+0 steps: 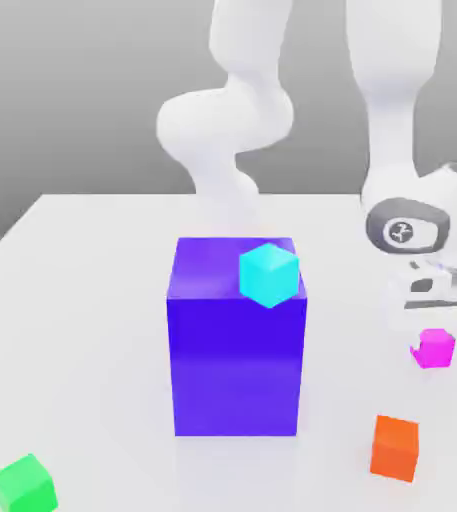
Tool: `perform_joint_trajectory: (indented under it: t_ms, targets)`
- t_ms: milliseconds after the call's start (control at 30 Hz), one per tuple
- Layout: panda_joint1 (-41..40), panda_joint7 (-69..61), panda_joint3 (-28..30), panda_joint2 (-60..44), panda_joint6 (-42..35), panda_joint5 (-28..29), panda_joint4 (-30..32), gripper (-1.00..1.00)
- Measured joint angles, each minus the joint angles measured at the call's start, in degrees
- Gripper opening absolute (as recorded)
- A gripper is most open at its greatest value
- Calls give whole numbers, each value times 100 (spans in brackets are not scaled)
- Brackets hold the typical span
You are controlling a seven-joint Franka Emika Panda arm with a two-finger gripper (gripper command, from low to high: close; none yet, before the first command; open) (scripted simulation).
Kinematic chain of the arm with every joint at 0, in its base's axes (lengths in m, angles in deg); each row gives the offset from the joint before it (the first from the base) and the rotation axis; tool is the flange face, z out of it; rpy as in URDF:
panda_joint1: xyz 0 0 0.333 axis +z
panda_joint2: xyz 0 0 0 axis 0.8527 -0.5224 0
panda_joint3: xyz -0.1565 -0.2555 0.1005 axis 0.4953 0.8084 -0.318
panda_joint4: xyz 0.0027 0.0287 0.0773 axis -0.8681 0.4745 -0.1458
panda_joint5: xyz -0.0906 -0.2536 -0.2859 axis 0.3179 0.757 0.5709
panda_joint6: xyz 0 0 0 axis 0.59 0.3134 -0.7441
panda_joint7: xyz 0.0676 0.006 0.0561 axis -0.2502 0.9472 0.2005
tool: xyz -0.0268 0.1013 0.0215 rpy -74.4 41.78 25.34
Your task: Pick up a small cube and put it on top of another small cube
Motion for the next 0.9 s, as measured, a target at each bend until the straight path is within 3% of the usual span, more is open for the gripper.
perform_joint_trajectory:
  t_ms: [167,233,900]
  targets:
    - [-702,-1156,-1045,992,-649,-1533,282,-100]
    - [-830,-1645,-1179,1086,-796,-1767,191,-100]
    - [-4152,-4932,960,520,-2023,-2633,-1669,-100]
